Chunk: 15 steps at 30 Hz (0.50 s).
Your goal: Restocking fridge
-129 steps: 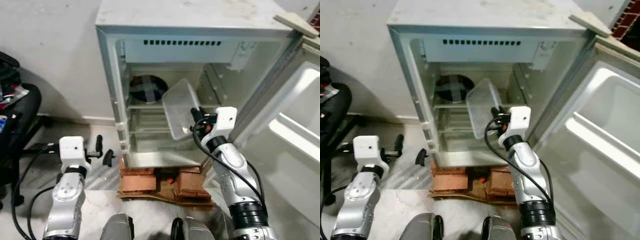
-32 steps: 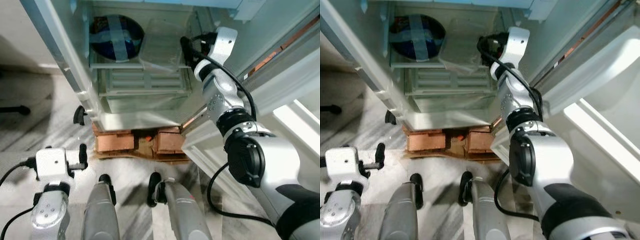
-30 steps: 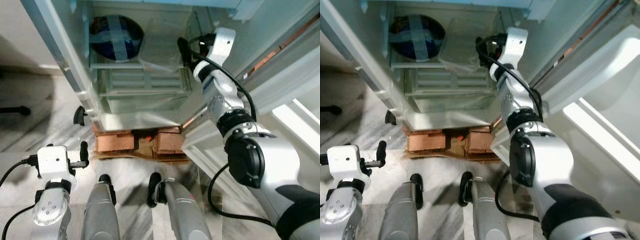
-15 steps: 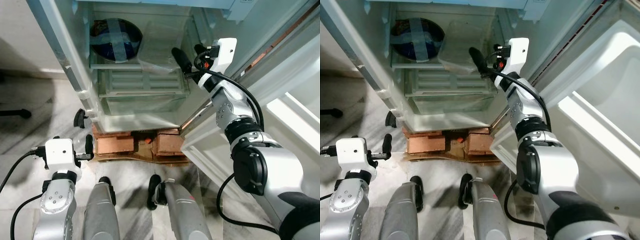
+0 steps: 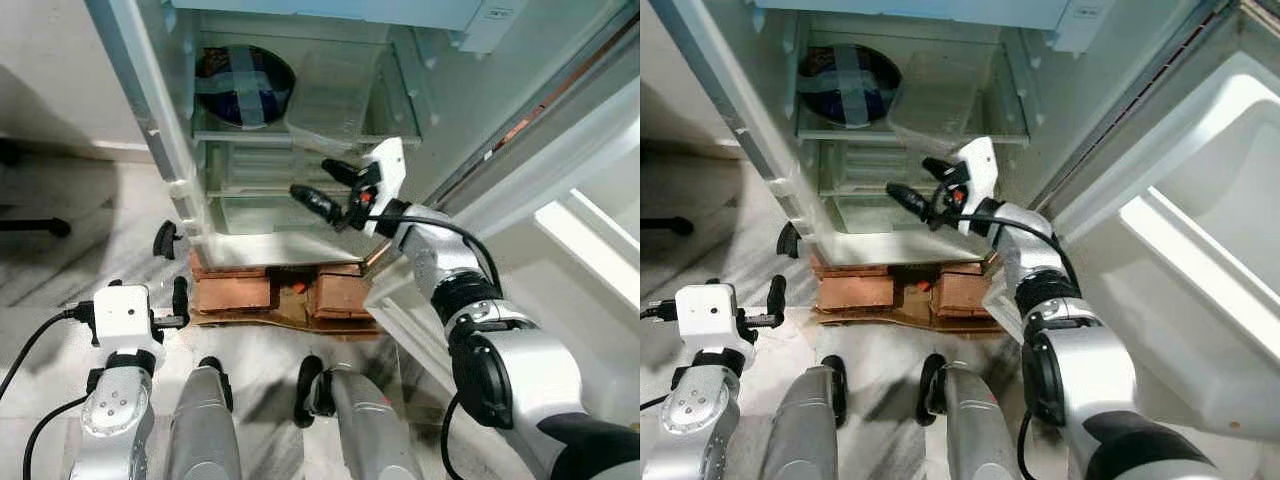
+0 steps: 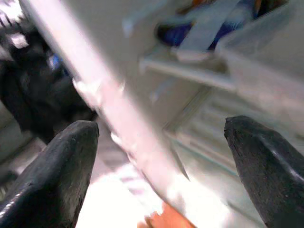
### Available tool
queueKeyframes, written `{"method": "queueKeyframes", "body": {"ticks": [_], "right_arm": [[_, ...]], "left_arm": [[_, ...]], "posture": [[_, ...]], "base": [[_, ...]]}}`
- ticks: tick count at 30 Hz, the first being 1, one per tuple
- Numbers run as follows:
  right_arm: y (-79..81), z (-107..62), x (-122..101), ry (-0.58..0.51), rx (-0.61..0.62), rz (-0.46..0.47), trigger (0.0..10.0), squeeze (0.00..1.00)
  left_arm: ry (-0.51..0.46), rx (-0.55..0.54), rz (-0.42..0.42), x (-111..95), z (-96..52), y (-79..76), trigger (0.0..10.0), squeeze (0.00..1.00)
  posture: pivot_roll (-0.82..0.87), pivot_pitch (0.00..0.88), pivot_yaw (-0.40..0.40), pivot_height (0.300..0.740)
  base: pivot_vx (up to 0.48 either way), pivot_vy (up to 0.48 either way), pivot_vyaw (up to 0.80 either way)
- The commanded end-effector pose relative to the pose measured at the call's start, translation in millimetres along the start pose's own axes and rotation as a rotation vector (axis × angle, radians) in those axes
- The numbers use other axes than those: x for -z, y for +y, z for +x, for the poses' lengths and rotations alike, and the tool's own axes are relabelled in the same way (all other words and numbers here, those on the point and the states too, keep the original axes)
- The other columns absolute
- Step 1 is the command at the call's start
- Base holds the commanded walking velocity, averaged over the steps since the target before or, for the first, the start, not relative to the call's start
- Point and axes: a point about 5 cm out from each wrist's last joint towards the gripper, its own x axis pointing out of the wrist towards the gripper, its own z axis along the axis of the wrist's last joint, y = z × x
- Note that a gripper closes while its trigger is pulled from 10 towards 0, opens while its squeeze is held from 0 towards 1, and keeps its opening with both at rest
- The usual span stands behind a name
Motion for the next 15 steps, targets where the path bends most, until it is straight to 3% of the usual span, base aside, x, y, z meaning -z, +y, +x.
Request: {"method": "queueKeyframes", "body": {"ticks": [1, 6, 8, 15], "right_arm": [[-0.8, -3.7, 13, 0.065, 0.043, -0.016, 10.0, 1.00], [1.5, 3.1, 13, 0.085, 0.095, -0.023, 10.0, 1.00], [2.6, 9.6, 12, 0.122, 0.148, -0.069, 10.0, 1.00], [1.2, 22.1, -4, 0.131, 0.238, -0.171, 10.0, 1.00]], "left_arm": [[0.023, 0.003, 0.002, 5, -6.6, -1.7, 10.0, 0.00], [0.043, -0.007, 0.004, 9, -16.9, 1.2, 10.0, 0.00], [0.061, -0.019, -0.001, 11, -27.0, 1.3, 10.0, 0.00], [0.087, -0.041, -0.004, 14, -42.5, 2.0, 10.0, 0.00]], "posture": [[0.26, 0.271, -0.162, 0.740], [0.26, 0.303, -0.173, 0.740], [0.27, 0.334, -0.191, 0.740], [0.27, 0.376, -0.224, 0.740]], "base": [[0.000, 0.000, 0.00], [0.000, 0.000, 0.00], [0.000, 0.000, 0.00], [0.000, 0.000, 0.00]]}}
